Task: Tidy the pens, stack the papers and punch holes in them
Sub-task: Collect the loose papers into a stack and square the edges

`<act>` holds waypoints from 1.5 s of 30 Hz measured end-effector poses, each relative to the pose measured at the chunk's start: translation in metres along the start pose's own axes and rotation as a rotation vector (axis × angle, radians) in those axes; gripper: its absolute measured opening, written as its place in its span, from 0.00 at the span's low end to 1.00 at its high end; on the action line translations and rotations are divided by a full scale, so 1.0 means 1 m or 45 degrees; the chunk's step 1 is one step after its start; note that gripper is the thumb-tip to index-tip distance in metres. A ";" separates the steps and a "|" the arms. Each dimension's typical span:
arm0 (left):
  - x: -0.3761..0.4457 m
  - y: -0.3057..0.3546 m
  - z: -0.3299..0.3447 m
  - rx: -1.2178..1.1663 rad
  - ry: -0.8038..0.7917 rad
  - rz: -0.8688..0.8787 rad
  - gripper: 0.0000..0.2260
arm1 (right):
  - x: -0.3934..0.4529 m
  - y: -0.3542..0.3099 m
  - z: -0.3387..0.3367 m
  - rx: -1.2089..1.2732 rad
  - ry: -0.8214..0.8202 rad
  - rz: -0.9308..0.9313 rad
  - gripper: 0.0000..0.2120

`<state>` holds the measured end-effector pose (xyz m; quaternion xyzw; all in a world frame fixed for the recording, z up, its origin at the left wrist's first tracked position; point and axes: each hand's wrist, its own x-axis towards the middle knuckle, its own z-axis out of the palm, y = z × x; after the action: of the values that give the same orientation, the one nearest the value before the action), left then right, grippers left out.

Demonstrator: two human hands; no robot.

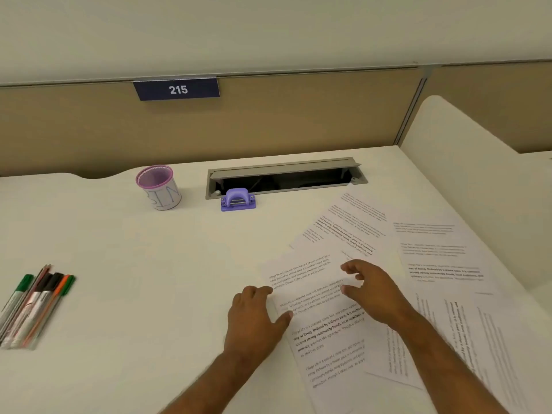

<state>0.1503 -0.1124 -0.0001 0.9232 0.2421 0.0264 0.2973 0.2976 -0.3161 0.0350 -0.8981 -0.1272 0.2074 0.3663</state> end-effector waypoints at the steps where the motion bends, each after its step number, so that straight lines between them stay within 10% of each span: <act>1: -0.008 0.004 0.005 0.051 -0.032 0.018 0.34 | -0.006 0.005 -0.003 -0.079 -0.043 -0.007 0.23; 7: -0.039 0.011 0.026 0.316 -0.142 0.070 0.48 | -0.037 0.039 -0.033 -0.342 -0.225 0.000 0.38; 15: -0.036 0.015 0.021 0.295 -0.058 0.027 0.38 | -0.050 0.064 -0.057 -0.714 -0.342 0.113 0.49; 30: -0.053 0.051 0.035 0.257 -0.023 0.118 0.22 | -0.036 0.041 0.014 -0.470 0.002 -0.089 0.36; 45: -0.052 0.089 0.047 0.330 -0.176 -0.245 0.41 | -0.027 0.031 0.027 -0.266 -0.041 -0.078 0.37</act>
<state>0.1516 -0.2247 0.0162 0.9260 0.3097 -0.0973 0.1929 0.2634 -0.3317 0.0029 -0.9237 -0.1812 0.1961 0.2748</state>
